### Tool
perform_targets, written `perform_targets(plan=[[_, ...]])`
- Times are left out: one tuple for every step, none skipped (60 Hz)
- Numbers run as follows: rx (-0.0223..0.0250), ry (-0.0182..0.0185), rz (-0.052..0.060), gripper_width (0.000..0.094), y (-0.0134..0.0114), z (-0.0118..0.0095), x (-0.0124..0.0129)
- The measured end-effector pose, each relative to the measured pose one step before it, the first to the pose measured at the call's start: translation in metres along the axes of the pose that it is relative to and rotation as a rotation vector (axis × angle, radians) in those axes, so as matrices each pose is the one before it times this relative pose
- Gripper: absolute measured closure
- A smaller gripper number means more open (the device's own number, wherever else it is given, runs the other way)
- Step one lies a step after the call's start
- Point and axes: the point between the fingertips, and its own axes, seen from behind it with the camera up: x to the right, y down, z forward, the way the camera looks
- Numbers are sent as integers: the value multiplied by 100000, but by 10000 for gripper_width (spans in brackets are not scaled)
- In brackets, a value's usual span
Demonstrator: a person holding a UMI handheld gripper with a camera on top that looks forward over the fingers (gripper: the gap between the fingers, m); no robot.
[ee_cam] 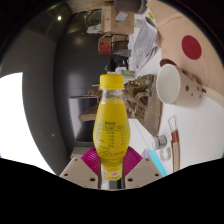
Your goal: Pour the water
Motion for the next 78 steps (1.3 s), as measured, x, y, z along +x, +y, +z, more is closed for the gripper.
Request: perform_targets(plan=[[-138,-783,3499,680,-72,569,359],[-306,-847,3827,679,-152,286,197],[-313,-776,3843,679,-135,267,148],[-471,-802,3782,680,-93,259,145],[-485,-754,3787,680,-109,198,148],[-175,-562,3743,679,-179,152,175],[-199,-74,3685,677,-187,-104,-42],[117,-212,2703,678,-181,459,415],[-170,-369,2725,677,-111,214,172],[-319,-491,2484,677,-73,148,146],[-246,-444,2312,677,-77,108,125],[-193,-324,2149,679,-100,81,129],[-247,-208,1907,677,-77,49,147],[-239,6,2052,678,-71,-273,-165],[-92,-361,1460,678,-111,68,69],[29,-90,1086,678,-126,205,200],[17,-345,1053,679,-116,24,52],[-53,-318,853,678,-95,-32,-16],[-114,-198,522,678,-84,-27,-4],[5,-15,105,679,-99,-51,-1],[54,96,-249,680,-126,-53,4],[10,103,-626,679,-74,-44,-27],[-95,177,-412,679,-1,-124,-160],[-249,224,-913,677,2,45,68],[-236,321,-734,679,-6,-11,17],[-261,342,-707,679,24,3,-5],[-287,107,-582,678,48,-5,-77],[-341,-2,-509,681,66,-9,-103],[-354,144,-516,679,64,-30,-93],[-329,410,-785,678,53,-37,-56],[-404,687,-1324,680,68,-63,-38],[-448,871,-1895,679,87,-63,-37],[-481,910,-2532,679,124,-72,-60],[-354,670,-2827,680,86,-191,-243],[-299,906,-3506,680,83,-101,-156],[-317,892,-3966,679,61,-123,-172],[-361,897,-4317,679,51,-131,-208],[-413,924,-4615,680,73,-118,-234],[-170,1264,-4801,680,15,-46,-414],[-486,748,-5091,680,8,-148,-358],[-402,618,-5368,679,-65,-175,-388],[-168,515,-5572,679,-152,-210,-432],[193,433,-5767,678,-276,-246,-462],[365,339,-5850,678,-364,-268,-458],[409,310,-5919,678,-386,-267,-428],[498,414,-5714,677,-500,-303,-384],[883,-788,-4504,676,-736,-671,-277],[692,1035,-5674,679,-507,-93,-150],[718,1092,-4768,679,-624,-65,-313],[873,309,-4426,677,-671,-269,-249],[829,270,-4121,678,-682,-296,-234],[862,369,-4017,679,-749,-318,-157],[913,521,-3932,678,-752,-303,-62],[993,694,-4014,678,-781,-296,8],[1000,866,-4145,677,-799,-341,130],[916,688,-4144,677,-1036,-663,279],[944,1305,-4210,677,-723,-175,444],[918,1428,-4198,677,-666,-267,432],[1054,1553,-4046,676,-695,-261,532],[1235,1623,-3934,678,-732,-251,623],[1253,1731,-3898,678,-667,-229,700],[1151,1878,-3981,677,-581,-196,804],[834,1790,-3988,674,-625,-657,804],[619,2156,-4131,674,-407,-141,922],[678,1660,-3946,673,-416,63,1247],[298,2027,-4145,674,-192,-58,930],[134,1880,-4085,675,-56,-51,903],[-63,1785,-3944,675,75,-24,912],[-276,1835,-3750,675,166,20,946],[-472,1936,-3565,675,297,46,895],[-721,1982,-3337,674,423,118,931],[-938,1880,-3142,674,551,151,872],[-1012,1576,-2993,674,622,144,750],[-271,1140,-2848,675,932,-20,884],[-1353,1411,-2477,674,492,30,492],[-1106,1422,-2326,674,646,205,542],[-1105,1407,-2091,675,745,253,506],[-1224,1265,-1933,675,849,243,476]])
